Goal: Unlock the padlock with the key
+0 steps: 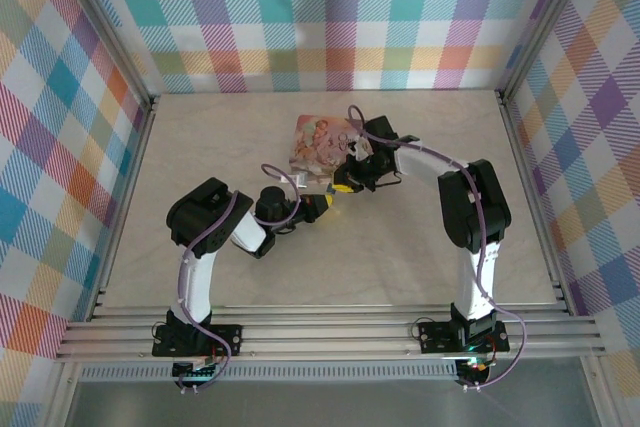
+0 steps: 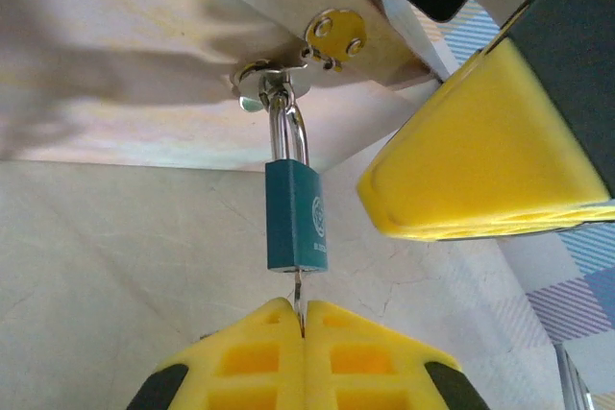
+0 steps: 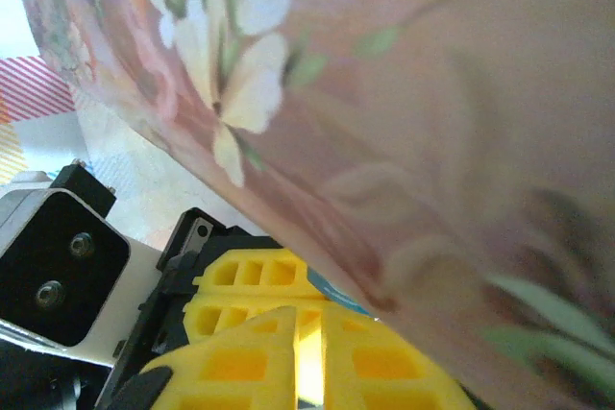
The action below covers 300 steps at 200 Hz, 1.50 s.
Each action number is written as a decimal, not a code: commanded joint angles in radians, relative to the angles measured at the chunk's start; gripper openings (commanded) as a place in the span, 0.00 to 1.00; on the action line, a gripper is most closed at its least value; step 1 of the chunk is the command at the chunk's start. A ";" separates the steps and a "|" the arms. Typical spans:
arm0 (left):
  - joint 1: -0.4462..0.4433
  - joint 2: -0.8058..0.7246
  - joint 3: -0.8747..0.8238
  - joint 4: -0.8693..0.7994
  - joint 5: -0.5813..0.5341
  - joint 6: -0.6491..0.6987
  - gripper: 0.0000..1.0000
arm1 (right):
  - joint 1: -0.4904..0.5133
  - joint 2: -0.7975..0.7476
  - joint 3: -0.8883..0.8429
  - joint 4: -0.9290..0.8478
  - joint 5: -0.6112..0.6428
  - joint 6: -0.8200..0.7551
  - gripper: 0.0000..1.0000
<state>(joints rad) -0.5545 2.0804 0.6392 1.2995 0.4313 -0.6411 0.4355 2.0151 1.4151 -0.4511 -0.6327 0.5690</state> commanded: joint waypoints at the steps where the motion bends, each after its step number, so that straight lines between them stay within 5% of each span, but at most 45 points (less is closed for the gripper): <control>1: -0.019 0.025 -0.015 0.050 0.007 0.051 0.00 | 0.010 0.074 -0.029 -0.130 -0.057 0.063 0.15; 99: -0.019 -0.007 -0.026 0.018 -0.040 0.070 0.00 | 0.012 -0.082 -0.076 -0.037 0.116 0.180 0.57; 183: -0.021 -0.069 -0.010 -0.088 -0.041 0.072 0.00 | 0.070 -0.119 -0.160 0.161 0.256 0.300 0.60; 300: -0.086 -0.264 0.078 -0.532 -0.160 0.406 0.00 | 0.074 -0.107 -0.097 0.040 0.276 0.360 0.63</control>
<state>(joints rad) -0.6113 1.8637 0.6807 0.8764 0.3019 -0.3550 0.5102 1.9072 1.2881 -0.3088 -0.3477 0.8890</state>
